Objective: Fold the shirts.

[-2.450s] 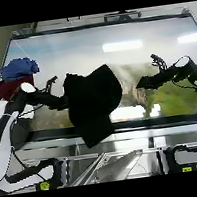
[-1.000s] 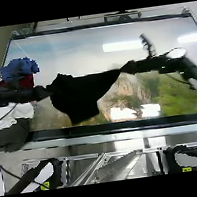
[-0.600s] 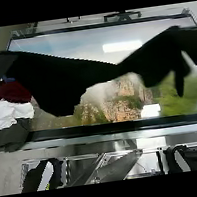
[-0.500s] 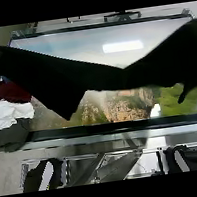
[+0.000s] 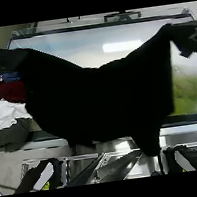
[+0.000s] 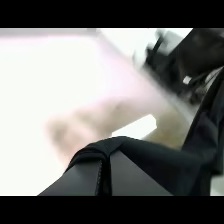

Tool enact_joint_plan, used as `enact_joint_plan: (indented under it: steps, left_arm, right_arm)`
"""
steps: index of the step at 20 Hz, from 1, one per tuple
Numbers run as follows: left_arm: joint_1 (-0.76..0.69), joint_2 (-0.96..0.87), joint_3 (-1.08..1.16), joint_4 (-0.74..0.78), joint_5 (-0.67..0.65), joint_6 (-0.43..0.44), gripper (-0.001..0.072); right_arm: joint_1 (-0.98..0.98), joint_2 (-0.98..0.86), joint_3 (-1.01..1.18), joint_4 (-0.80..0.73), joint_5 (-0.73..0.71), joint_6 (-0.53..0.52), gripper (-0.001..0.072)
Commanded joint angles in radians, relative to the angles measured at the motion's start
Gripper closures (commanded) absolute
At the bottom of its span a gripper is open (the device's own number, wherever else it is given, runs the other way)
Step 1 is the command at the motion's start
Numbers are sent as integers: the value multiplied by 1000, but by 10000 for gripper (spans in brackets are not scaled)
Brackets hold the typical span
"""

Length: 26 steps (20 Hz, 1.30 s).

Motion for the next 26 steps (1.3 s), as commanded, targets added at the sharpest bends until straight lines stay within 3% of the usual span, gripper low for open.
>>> enact_joint_plan:
  steps: [1,5,6,7,8,9,12,14,16,19,22,23,26]
  left_arm:
    - [-117,-299,-63,172,79,48,683]
    - [-145,-747,118,196,98,91,699]
    - [-140,-842,195,195,71,86,659]
    - [-126,-930,283,195,13,55,366]
    - [-109,-995,365,196,-57,21,182]
    - [-88,-1044,441,198,-138,-16,36]
    - [-12,-1079,548,198,-303,-124,38]
    - [28,-1043,520,227,-372,-155,39]
    - [46,-957,386,366,-397,-156,41]
    - [55,-810,97,573,-307,-113,41]
    - [58,-760,-121,589,-209,-82,88]
    - [58,-760,-163,588,-196,-78,88]
    - [47,-760,-249,584,-117,-53,89]
  right_arm:
    - [10,-358,1,1,47,-67,688]
    - [48,-726,2,190,-60,-228,688]
    - [49,-787,9,257,-79,-246,685]
    - [47,-835,29,291,-76,-248,609]
    - [39,-854,48,291,-55,-237,519]
    - [20,-849,61,285,-11,-227,519]
    - [-80,-759,79,200,106,-101,518]
    - [-167,-667,75,31,198,11,475]
    - [-240,-579,20,-140,278,99,481]
    - [-362,-429,-182,-263,293,150,481]
    - [-501,-308,-369,-269,269,211,472]
    - [-549,-276,-418,-294,269,253,426]
    - [-630,-216,-533,-395,254,367,413]
